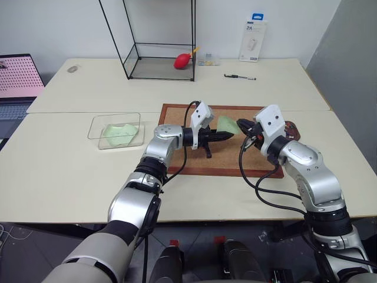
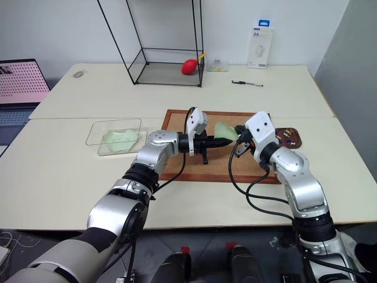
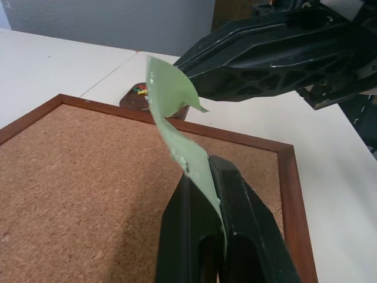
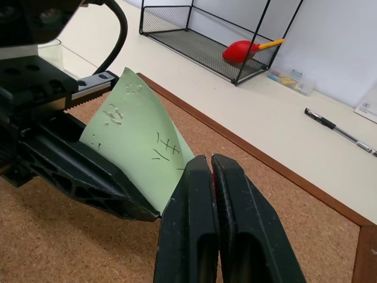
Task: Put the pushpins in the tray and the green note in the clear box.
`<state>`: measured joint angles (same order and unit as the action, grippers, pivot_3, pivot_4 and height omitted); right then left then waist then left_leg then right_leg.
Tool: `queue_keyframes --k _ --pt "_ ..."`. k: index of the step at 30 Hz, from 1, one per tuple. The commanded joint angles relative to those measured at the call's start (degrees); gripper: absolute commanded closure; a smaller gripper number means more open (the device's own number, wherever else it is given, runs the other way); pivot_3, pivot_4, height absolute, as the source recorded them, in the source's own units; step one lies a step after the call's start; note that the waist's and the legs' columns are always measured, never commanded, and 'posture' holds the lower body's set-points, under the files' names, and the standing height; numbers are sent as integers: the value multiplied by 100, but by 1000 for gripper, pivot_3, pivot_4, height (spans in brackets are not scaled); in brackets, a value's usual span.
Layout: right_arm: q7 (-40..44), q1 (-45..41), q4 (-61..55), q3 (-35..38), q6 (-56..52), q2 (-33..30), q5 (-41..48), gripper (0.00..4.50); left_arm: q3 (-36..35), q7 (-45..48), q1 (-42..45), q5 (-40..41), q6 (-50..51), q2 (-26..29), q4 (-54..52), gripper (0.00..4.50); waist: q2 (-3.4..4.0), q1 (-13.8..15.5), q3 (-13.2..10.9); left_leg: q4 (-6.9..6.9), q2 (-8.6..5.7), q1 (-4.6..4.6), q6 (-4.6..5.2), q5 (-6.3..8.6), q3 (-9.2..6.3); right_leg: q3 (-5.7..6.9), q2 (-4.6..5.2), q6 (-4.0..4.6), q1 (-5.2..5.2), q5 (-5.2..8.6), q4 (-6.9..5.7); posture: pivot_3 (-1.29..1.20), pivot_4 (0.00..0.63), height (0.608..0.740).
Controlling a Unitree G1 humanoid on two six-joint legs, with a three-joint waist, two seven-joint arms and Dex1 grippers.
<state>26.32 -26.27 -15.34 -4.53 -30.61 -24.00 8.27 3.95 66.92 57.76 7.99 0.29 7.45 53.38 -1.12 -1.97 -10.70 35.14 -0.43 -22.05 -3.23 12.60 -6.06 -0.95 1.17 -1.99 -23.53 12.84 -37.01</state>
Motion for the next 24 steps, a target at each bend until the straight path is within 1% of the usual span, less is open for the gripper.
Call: queue_keyframes --k 1,10,24 --pt "72 19 -204 199 152 -124 28 4500 -149 -51 29 141 -173 -6 -209 4486 0 2 0 0 0 0 0 0 0 0 0 0 0 0 0 0 150 740" --pt "-64 26 -60 363 275 -306 -185 4500 -224 -146 -245 190 -178 105 -404 4486 0 1 0 0 0 0 0 0 0 0 0 0 0 0 0 0 150 740" --pt "77 -10 -118 336 461 -282 -130 4500 -105 -99 -570 103 -129 272 -840 4486 0 0 0 0 0 1 0 0 0 -1 0 0 0 0 -1 0 150 740"
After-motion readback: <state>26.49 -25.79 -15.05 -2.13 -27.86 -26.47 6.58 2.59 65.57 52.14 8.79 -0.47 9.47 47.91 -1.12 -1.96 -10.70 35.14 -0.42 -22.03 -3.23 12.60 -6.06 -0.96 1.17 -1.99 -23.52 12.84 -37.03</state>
